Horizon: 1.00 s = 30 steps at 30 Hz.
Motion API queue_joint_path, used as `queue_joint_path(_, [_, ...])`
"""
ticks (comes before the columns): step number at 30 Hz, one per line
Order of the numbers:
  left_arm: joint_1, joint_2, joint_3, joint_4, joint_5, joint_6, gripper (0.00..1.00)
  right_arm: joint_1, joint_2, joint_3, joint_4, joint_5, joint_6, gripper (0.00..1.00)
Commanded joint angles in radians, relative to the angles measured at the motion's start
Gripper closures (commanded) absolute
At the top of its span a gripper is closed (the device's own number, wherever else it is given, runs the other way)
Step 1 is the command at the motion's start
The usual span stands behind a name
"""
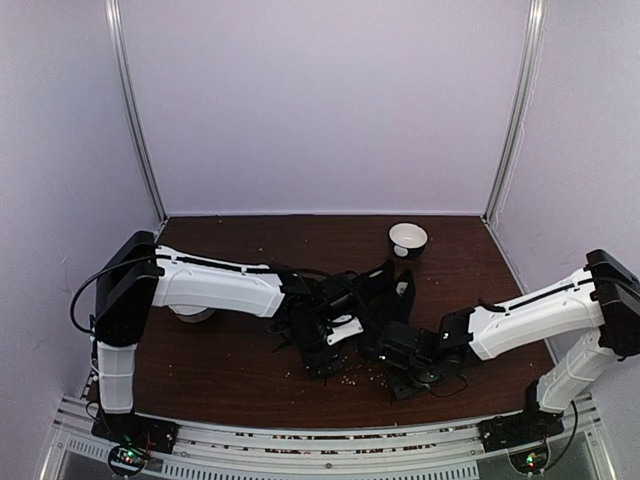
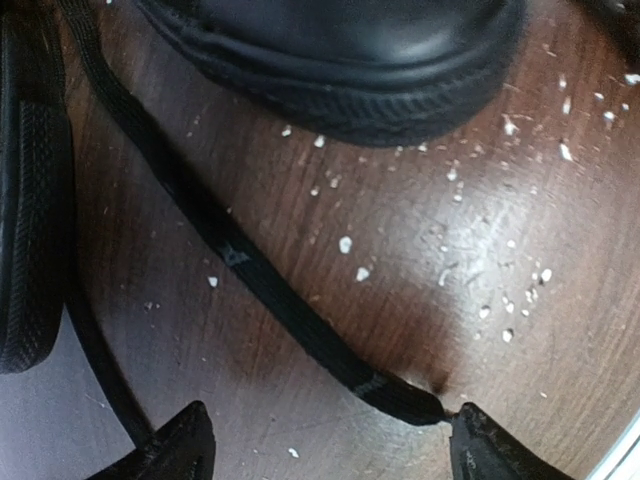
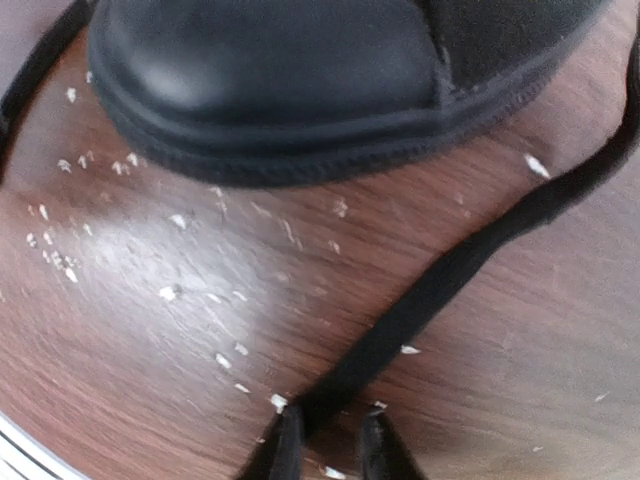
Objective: Tie the shoes
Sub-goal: Pick up the shoelace from the shoe.
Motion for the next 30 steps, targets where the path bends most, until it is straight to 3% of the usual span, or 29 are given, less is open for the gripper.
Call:
queue_joint_path(1, [-0.003,0.04,0.062,-0.032,-0.031,-0.017,0.17,-0.033,-0.06,-0.087,-0.105,0.045,0.031,0.91])
queue_joint_path(2, [-0.003,0.048,0.072,-0.039,-0.031,-0.014,0.17,-0.045,-0.083,-0.098,-0.111,0.049,0.031,1.0])
queue_joint_path(5, [-0.003,0.061,0.086,-0.046,-0.027,-0.008,0.21,-0.082,-0.149,-0.126,-0.117,0.051,0.017,1.0])
queue_joint_path(7, [-0.003,0.07,0.095,-0.056,-0.024,-0.006,0.29,-0.108,-0.183,-0.138,-0.124,0.05,0.005,1.0])
queue_joint_path(11, [-0.003,0.093,0.125,-0.085,-0.018,-0.005,0.65,-0.149,-0.248,-0.14,-0.145,0.052,-0.019,1.0])
queue_joint_path(14, [0.001,0.085,0.112,-0.079,-0.003,0.004,0.99,-0.173,-0.296,-0.136,-0.17,0.057,-0.038,1.0])
queue_joint_path(18, [0.018,0.046,0.055,-0.046,0.003,-0.009,1.0,-0.208,-0.356,-0.133,-0.21,0.081,-0.066,1.0])
queue_joint_path(23, [0.03,0.011,0.034,-0.051,-0.104,-0.02,1.0,-0.268,-0.406,-0.149,-0.172,0.045,-0.103,1.0])
queue_joint_path(26, [0.029,0.008,0.081,-0.077,-0.05,0.003,1.0,-0.278,-0.398,-0.144,-0.127,0.018,-0.109,1.0])
queue_joint_path(28, [0.028,0.003,0.12,-0.084,-0.009,0.002,0.86,-0.278,-0.379,-0.136,-0.103,0.01,-0.1,0.91])
queue_joint_path(30, [0.027,0.0,0.147,-0.084,0.032,-0.005,0.65,-0.278,-0.35,-0.128,-0.094,0.013,-0.089,0.76])
